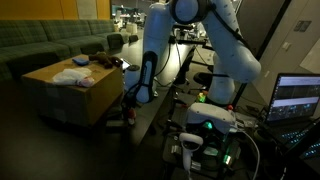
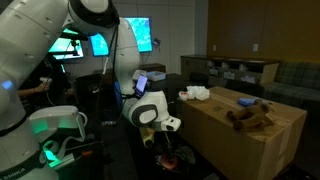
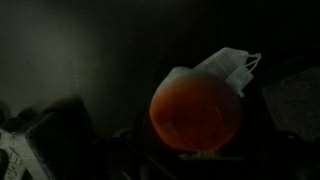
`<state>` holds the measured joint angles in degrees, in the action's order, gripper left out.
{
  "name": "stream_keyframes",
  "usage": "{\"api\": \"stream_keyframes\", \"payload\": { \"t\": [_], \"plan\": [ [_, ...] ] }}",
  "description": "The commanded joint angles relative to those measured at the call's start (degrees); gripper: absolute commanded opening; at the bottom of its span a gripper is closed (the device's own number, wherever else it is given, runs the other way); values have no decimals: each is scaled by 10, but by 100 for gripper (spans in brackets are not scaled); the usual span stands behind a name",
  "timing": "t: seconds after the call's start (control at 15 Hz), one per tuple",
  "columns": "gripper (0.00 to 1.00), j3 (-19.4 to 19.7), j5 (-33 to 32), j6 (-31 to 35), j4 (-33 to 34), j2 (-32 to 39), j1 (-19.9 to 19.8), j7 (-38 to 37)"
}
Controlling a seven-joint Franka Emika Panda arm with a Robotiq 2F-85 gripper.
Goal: Swap the things on the box with the things on the table
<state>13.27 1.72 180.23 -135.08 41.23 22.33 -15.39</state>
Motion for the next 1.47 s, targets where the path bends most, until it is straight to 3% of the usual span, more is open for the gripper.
{"api": "stream_keyframes", "payload": {
  "t": [0.0,0.07,0.13,0.33,0.8,1.13,1.4],
  "plan": [
    [96,-6,17,14,19,19,-14,7],
    [92,-5,17,12,22,22,-16,7],
    [78,-4,18,13,26,28,-16,6],
    [53,-5,18,13,28,30,-22,8],
    [5,-21,13,2,19,13,-47,19],
    [3,-66,0,-27,-14,-50,-115,60],
    [4,-102,-14,-99,-43,-127,-176,116]
  ]
}}
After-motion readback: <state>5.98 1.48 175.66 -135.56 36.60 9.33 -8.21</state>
